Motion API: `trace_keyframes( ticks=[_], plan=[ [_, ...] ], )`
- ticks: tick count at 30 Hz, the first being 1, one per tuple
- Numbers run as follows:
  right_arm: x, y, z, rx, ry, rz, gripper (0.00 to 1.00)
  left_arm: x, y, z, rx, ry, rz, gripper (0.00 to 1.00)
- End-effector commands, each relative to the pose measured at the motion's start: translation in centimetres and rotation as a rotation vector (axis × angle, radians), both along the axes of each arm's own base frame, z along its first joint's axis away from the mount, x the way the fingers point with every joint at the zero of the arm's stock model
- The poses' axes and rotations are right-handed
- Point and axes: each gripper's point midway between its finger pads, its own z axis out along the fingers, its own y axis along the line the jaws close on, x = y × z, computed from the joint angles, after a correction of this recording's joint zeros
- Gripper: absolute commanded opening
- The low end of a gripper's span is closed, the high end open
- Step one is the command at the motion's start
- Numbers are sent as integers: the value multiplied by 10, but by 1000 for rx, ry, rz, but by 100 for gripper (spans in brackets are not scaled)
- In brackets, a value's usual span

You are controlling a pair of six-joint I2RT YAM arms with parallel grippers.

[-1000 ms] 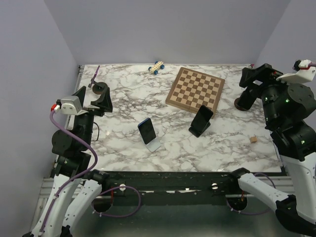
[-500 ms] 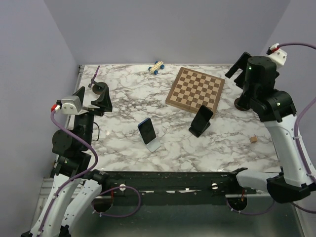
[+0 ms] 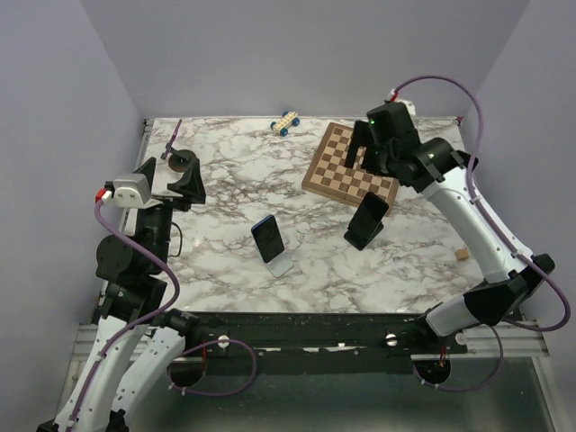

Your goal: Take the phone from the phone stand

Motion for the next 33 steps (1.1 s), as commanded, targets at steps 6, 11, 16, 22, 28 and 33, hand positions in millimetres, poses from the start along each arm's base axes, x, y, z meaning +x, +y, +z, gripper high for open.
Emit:
trace_keyframes(
  ticks=[6, 11, 16, 22, 28, 33],
  plan=[
    [-56, 119, -43, 30, 56, 422, 100, 6, -4, -5, 20, 25, -1, 99],
    [-99, 185, -64, -93, -20, 642, 100, 8, -5, -7, 23, 30, -2, 99],
    [-130, 216, -76, -228, -174, 699, 100, 12, -7, -10, 30, 43, -6, 99],
    [-128, 215, -116, -229, -164, 659, 100, 12, -9, -12, 30, 48, -12, 99],
    [-138, 238, -124, -103, -213, 761, 100, 14, -13, -12, 27, 54, -29, 99],
    [-146, 255, -116, -12, -256, 832, 100, 16, -17, -15, 21, 70, -47, 99]
  ],
)
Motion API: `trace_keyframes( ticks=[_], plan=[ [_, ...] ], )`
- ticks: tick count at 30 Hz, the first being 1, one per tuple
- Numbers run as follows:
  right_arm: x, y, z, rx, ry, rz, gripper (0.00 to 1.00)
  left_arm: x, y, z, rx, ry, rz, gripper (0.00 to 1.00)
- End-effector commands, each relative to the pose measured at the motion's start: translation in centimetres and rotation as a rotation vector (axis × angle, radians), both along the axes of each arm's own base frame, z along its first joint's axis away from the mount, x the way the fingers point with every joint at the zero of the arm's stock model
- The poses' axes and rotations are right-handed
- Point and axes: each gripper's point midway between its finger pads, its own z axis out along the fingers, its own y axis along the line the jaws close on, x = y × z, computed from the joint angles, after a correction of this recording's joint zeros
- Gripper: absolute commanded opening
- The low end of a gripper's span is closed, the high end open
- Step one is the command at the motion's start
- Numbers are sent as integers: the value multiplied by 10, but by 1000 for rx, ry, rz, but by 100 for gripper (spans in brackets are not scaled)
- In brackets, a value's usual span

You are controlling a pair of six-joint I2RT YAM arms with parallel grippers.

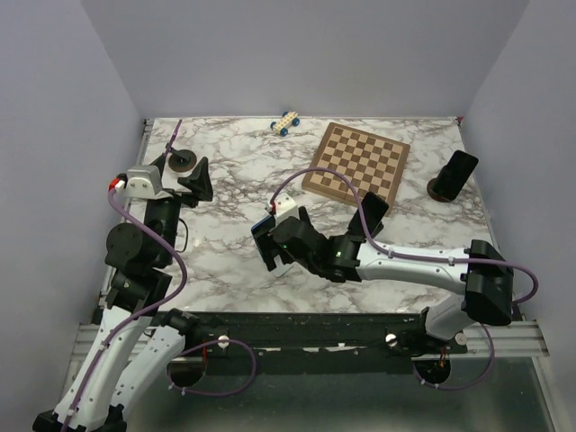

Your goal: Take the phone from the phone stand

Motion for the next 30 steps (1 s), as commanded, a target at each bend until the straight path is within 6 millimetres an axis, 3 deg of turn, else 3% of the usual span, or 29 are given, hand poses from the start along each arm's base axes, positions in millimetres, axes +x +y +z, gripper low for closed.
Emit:
trace_keyframes(
  ticks=[1, 8, 20, 30],
  plan=[
    [-2, 29, 33, 177, -61, 85, 100, 1, -7, 0, -6, 15, -32, 99],
    [21, 32, 25, 155, -134, 18, 100, 2, -8, -1, -13, 19, -36, 99],
    [35, 47, -1, 110, -106, 46, 98, -1, -10, 1, -19, 12, -45, 99],
    [40, 45, -15, 73, -97, 9, 96, -1, -10, 1, -19, 13, -44, 99]
  ],
)
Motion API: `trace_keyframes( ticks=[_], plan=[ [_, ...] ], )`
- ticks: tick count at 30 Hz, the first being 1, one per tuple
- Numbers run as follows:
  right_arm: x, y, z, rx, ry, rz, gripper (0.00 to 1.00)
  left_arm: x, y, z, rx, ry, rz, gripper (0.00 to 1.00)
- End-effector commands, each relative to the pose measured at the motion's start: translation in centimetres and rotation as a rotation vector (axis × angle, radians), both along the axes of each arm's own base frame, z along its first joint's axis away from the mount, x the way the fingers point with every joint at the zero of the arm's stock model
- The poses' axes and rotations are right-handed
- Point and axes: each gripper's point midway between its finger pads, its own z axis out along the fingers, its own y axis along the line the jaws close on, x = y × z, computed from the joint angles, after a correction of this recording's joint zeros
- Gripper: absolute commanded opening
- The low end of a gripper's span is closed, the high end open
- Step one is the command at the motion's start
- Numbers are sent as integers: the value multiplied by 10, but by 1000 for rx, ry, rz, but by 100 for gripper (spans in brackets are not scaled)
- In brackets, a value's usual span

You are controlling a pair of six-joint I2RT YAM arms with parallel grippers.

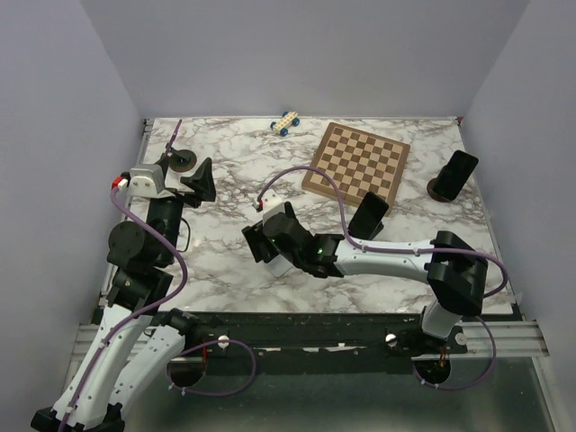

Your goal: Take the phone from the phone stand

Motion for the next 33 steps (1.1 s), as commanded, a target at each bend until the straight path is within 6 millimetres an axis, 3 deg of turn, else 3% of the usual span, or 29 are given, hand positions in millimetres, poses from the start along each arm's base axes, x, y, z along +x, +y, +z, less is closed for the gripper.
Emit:
trace_keyframes(
  ticks=[1, 14, 28, 33],
  plan=[
    [6, 3, 4, 10, -13, -23, 95, -4, -2, 4, -5, -4, -16, 99],
    [3, 4, 6, 21, 5, -15, 81, -2, -3, 2, -4, 5, -19, 99],
    [-1, -2, 35, 62, 15, -23, 50, -1, -4, 1, -2, 8, -20, 99],
    [-3, 0, 60, 110, 34, -36, 38, -2, -4, 2, -4, 8, -21, 99]
  ],
)
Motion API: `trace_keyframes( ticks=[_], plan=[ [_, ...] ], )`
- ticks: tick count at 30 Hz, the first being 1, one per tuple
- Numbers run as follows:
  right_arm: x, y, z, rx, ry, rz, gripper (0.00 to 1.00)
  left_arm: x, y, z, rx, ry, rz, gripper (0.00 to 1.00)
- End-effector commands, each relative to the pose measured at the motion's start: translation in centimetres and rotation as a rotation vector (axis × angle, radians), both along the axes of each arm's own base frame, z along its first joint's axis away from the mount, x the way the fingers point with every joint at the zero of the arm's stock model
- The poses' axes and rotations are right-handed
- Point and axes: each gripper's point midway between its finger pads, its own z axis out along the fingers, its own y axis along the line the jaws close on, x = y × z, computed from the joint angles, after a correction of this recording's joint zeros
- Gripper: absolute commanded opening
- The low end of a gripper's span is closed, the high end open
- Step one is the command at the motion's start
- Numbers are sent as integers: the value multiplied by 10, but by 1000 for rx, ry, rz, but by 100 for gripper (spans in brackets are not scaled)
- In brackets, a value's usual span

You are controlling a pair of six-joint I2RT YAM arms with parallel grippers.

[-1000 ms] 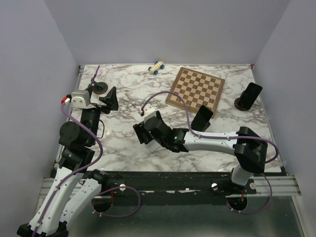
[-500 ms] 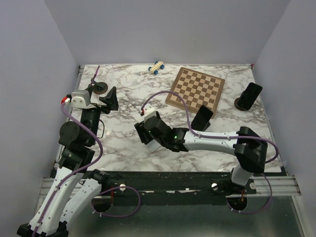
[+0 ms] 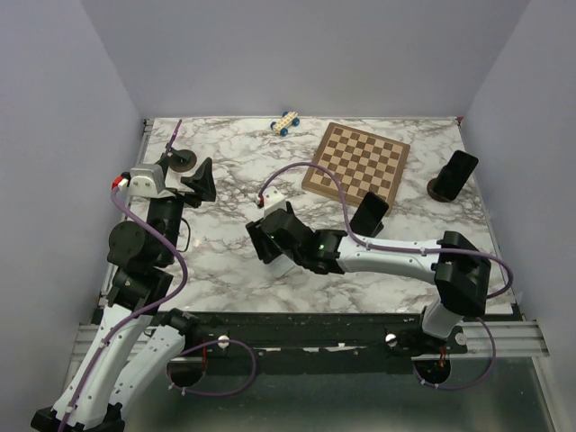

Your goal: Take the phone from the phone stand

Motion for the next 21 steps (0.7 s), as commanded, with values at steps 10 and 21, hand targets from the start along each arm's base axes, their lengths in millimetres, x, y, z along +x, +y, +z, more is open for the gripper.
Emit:
trace_keyframes(
  ticks=[10, 21],
  plan=[
    [12, -15, 117, 244, 71, -142, 3, -3, -7, 4, -2, 1, -42, 99],
    [61, -80, 148, 385, 297, -162, 1, 4, -91, -45, 9, 375, -428, 99]
  ],
)
